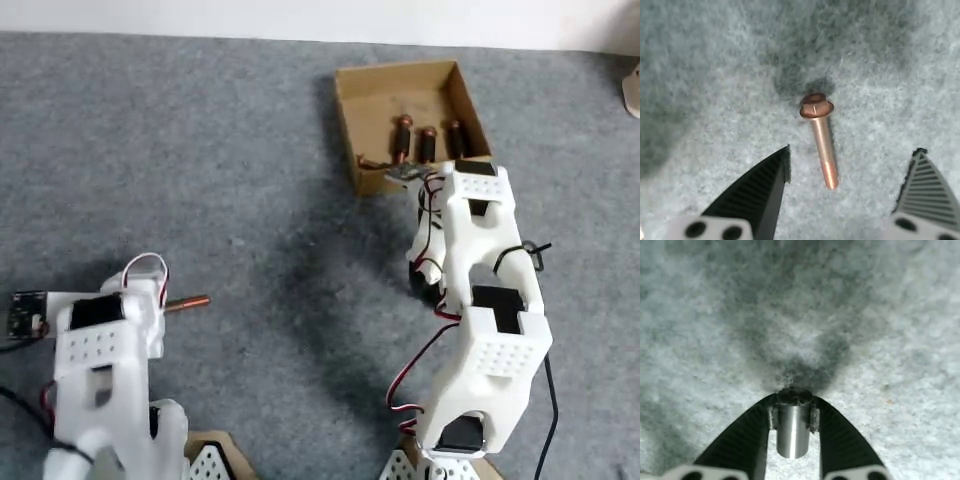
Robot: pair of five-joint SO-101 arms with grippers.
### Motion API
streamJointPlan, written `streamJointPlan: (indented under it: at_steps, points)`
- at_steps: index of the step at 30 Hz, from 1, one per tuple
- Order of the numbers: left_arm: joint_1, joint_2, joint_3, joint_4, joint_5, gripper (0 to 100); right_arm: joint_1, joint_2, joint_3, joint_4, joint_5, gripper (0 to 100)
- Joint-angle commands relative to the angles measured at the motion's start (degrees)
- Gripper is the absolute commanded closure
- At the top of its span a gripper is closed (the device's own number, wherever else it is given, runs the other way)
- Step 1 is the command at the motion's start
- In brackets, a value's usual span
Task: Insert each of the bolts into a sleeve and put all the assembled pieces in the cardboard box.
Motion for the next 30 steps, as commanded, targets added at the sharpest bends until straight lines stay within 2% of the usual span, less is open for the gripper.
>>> streamJointPlan:
  at_steps: [1,6,10,21,25,30]
  points:
    - [-1.01,10.33,-7.87,-0.26,0.62,72,-0.75,-0.48,-1.80,0.66,-0.62,99.5]
    - [-3.30,26.33,-15.96,-0.26,0.62,73,-0.75,-0.40,-1.80,0.66,-0.62,99.5]
    - [-3.38,33.80,-19.74,-0.26,2.55,73,-0.75,-0.31,-1.80,0.66,-0.62,99.5]
    - [-0.92,35.82,-20.26,-0.62,3.96,73,-4.09,-0.48,-1.80,0.75,-1.93,99.5]
    - [-0.92,35.91,-19.47,-0.62,1.23,73,-5.14,-0.57,-1.89,0.75,-2.64,99.5]
    - [-0.92,35.91,-18.51,-0.62,0.70,83,-5.23,-0.66,-2.24,0.75,-2.64,99.5]
